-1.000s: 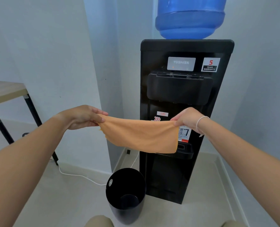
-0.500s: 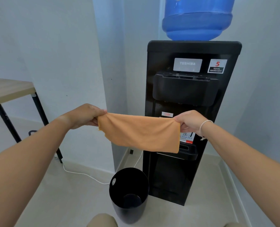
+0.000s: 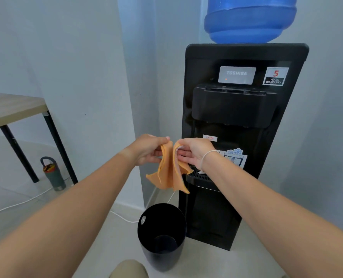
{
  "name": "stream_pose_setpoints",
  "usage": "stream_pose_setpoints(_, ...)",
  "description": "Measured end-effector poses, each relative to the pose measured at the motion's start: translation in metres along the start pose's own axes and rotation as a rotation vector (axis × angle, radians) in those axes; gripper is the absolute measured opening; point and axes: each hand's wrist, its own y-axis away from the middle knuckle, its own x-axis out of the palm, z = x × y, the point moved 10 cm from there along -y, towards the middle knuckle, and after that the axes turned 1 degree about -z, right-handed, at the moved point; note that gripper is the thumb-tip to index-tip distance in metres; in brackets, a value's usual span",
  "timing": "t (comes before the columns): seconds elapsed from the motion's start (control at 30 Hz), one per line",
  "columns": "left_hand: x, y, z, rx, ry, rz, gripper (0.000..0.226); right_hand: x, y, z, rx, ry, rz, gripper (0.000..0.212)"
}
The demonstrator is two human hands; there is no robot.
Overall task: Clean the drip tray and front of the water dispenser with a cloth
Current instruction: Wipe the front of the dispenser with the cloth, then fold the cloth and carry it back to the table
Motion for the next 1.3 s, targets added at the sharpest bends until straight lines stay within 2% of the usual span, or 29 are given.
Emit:
stream_pose_setpoints(0.07, 0.008, 0.001, 0.001, -0.009, 0.024, 0.028, 0.019, 0.003, 0.002, 0.002, -0.016, 0.008, -0.009, 0.005)
stream_pose_setpoints(0.13, 0.013, 0.002, 0.0, -0.016, 0.062, 0.048, 0.025, -0.001, 0.004, 0.004, -0.035, 0.024, -0.033, 0.018)
stream_pose_setpoints(0.23, 0.017, 0.004, -0.001, -0.016, 0.07, 0.098, 0.033, -0.004, 0.006, 0.006, -0.027, 0.049, -0.027, 0.019)
stream_pose_setpoints(0.4, 0.017, 0.008, -0.003, 0.018, 0.022, 0.154, 0.018, 0.0, 0.012, 0.002, 0.073, 0.027, 0.046, 0.03)
stream_pose_setpoints(0.5, 0.016, 0.011, -0.004, 0.034, 0.018, 0.178, 0.023, 0.006, 0.018, -0.003, 0.135, -0.003, 0.111, 0.025)
stream_pose_setpoints(0.73, 0.0, 0.015, -0.004, 0.072, 0.022, 0.123, 0.034, 0.021, 0.027, -0.005, 0.16, 0.07, 0.195, 0.037)
stream_pose_setpoints(0.8, -0.004, 0.016, -0.006, 0.102, -0.03, 0.101, 0.032, 0.017, 0.024, -0.001, 0.088, 0.171, 0.143, 0.04)
stream_pose_setpoints(0.87, -0.012, 0.017, -0.009, 0.131, -0.083, 0.07, 0.029, 0.006, 0.017, 0.011, -0.033, 0.28, 0.017, 0.038)
stream_pose_setpoints(0.93, -0.023, 0.016, -0.013, 0.164, -0.119, 0.039, 0.034, -0.006, 0.006, 0.016, -0.108, 0.346, -0.06, 0.038)
stream_pose_setpoints(1.0, -0.032, 0.013, -0.018, 0.198, -0.107, 0.041, 0.035, -0.007, -0.009, 0.007, -0.099, 0.36, 0.017, 0.048)
stream_pose_setpoints(1.07, -0.041, 0.002, -0.023, 0.215, -0.064, 0.053, 0.035, 0.011, -0.024, -0.014, -0.014, 0.304, 0.215, 0.055)
stream_pose_setpoints(1.17, -0.06, -0.018, -0.023, 0.216, 0.005, -0.022, 0.035, 0.046, -0.039, -0.029, -0.004, 0.231, 0.494, 0.042)
stream_pose_setpoints(1.3, -0.103, -0.046, -0.021, 0.201, 0.081, -0.147, 0.032, 0.077, -0.079, -0.024, -0.062, 0.152, 0.576, 0.054)
